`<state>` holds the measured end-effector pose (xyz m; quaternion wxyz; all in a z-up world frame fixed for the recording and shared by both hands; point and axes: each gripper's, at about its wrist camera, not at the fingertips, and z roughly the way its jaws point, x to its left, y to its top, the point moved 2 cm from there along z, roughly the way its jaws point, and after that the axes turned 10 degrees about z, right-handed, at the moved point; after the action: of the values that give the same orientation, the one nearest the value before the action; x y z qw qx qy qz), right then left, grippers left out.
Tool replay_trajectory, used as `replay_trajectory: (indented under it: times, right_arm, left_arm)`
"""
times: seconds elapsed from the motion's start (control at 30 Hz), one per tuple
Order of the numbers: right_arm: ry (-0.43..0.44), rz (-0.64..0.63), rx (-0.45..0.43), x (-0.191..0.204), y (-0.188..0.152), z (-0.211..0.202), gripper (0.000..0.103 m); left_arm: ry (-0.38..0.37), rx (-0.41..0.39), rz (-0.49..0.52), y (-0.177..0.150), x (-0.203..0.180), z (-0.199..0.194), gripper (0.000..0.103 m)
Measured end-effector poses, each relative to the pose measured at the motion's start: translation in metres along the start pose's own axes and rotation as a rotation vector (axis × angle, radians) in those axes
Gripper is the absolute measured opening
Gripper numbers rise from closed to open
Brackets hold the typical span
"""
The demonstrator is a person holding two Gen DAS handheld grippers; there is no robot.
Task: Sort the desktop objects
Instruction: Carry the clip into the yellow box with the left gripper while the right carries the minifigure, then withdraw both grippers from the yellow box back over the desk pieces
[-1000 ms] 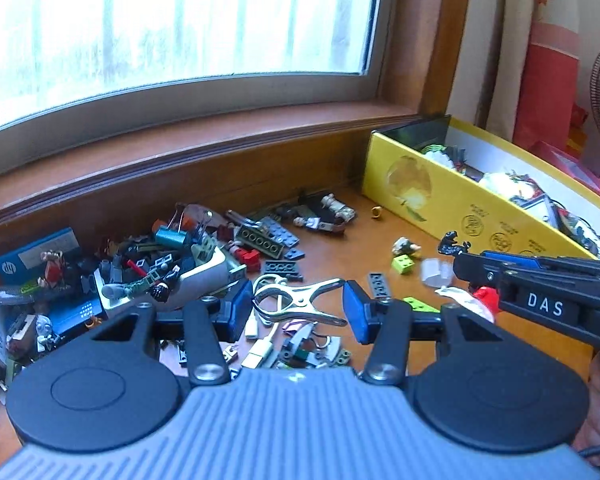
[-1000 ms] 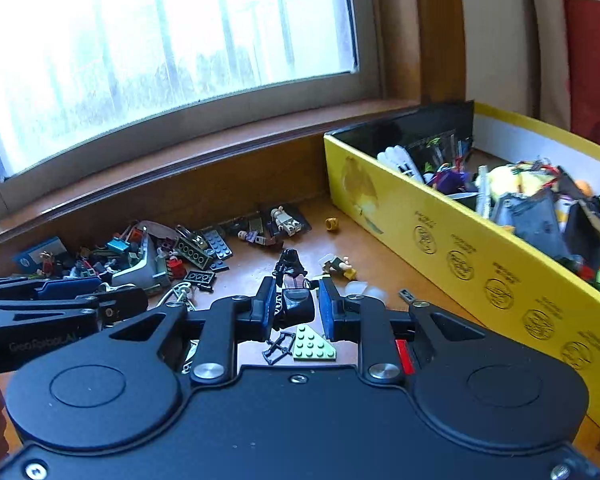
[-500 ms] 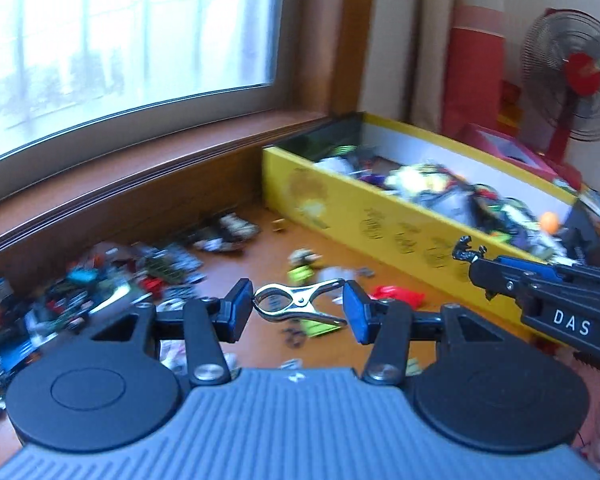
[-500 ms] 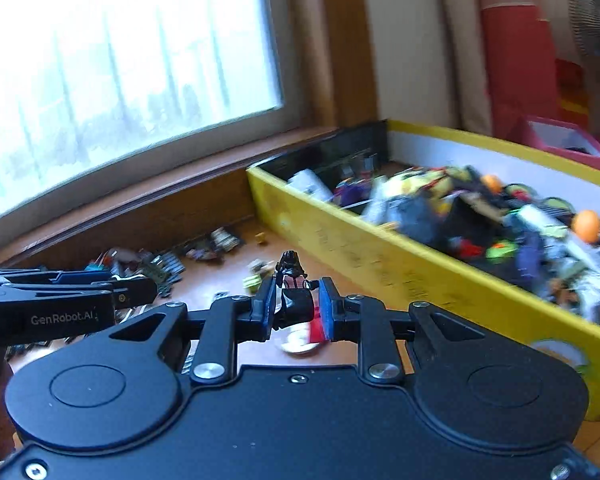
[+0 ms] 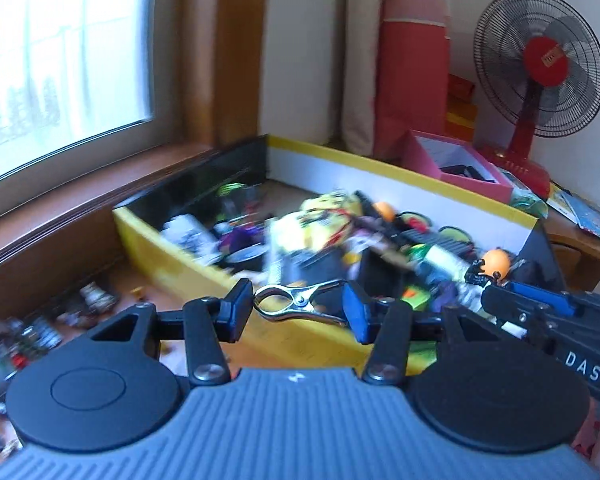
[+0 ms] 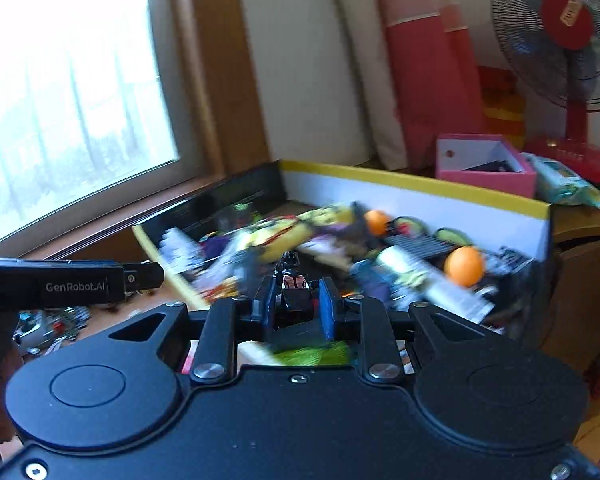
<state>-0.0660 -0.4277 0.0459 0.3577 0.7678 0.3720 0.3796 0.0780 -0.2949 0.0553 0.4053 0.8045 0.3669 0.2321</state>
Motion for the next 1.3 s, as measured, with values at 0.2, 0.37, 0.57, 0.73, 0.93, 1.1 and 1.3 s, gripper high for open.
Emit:
replay_trajectory:
  times: [0.2, 0.37, 0.57, 0.73, 0.93, 1.1, 1.3]
  right_arm:
    - [-0.045, 0.035, 0.0, -0.051, 0.015, 0.013, 0.022]
    - [-0.084, 0.064, 0.014, -0.086, 0.021, 0.02, 0.022]
    - [-0.101, 0.072, 0.038, -0.101, 0.023, 0.034, 0.022]
    - [-0.09, 0.08, 0.049, -0.106, 0.024, 0.047, 0.023]
    - [-0.073, 0.099, 0.039, -0.111, 0.024, 0.042, 0.038]
    - [-0.059, 0.133, 0.042, -0.119, 0.021, 0.039, 0.049]
    - [-0.047, 0.134, 0.032, -0.119, 0.018, 0.034, 0.061]
  left_arm:
    - [-0.02, 0.017, 0.044, 0.026, -0.04, 0.045, 0.054]
    - [-0.025, 0.042, 0.06, 0.037, -0.064, 0.078, 0.054]
    - [-0.017, 0.052, 0.074, 0.042, -0.07, 0.095, 0.055]
    - [-0.002, 0.071, 0.076, 0.047, -0.068, 0.105, 0.066]
    - [0.001, 0.103, 0.099, 0.053, -0.076, 0.112, 0.082]
    - [0.0, 0.118, 0.115, 0.058, -0.088, 0.114, 0.092]
    - [0.015, 0.135, 0.122, 0.056, -0.093, 0.113, 0.103]
